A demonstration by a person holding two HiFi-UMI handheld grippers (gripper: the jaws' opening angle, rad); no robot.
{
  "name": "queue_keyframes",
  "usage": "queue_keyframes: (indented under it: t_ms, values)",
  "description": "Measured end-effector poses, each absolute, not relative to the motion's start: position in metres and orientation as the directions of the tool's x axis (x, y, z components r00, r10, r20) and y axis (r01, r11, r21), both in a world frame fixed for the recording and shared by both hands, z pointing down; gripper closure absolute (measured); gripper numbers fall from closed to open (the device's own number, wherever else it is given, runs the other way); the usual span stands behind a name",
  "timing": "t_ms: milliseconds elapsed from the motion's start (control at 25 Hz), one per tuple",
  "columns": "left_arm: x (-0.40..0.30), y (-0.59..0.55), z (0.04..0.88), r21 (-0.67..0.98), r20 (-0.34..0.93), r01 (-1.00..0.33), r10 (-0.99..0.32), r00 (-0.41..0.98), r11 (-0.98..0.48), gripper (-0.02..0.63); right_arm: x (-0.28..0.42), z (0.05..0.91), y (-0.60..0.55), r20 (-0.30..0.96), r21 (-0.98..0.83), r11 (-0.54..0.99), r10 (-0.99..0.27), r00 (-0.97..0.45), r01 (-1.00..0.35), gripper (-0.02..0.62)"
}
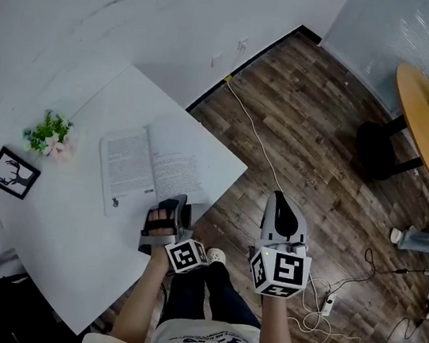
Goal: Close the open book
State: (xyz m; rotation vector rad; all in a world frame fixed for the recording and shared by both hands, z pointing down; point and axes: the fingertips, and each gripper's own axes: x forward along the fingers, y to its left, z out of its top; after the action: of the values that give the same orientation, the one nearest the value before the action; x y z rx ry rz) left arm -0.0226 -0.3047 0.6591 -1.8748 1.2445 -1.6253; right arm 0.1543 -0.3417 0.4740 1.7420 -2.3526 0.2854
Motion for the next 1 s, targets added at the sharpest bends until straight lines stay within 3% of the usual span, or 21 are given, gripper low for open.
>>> queue_keyframes:
  t_ms: [280, 1000]
  values:
    - [-0.026, -0.306, 0.658, -0.749, 0.608, -0.369, -0.792, -0.055, -0.55, 0.511, 0.151, 0.473, -0.344, 0.271, -0.044, 0.286, -0.919, -0.287, -0.957, 0.561]
    - [-0.046, -0.296, 0.627, -0.736, 0.56, -0.503, -0.825, -0.076, -0.453, 0.546, 0.124, 0.451, -0.342, 0.233, -0.042, 0.346, -0.909, -0.346, -0.937, 0.561]
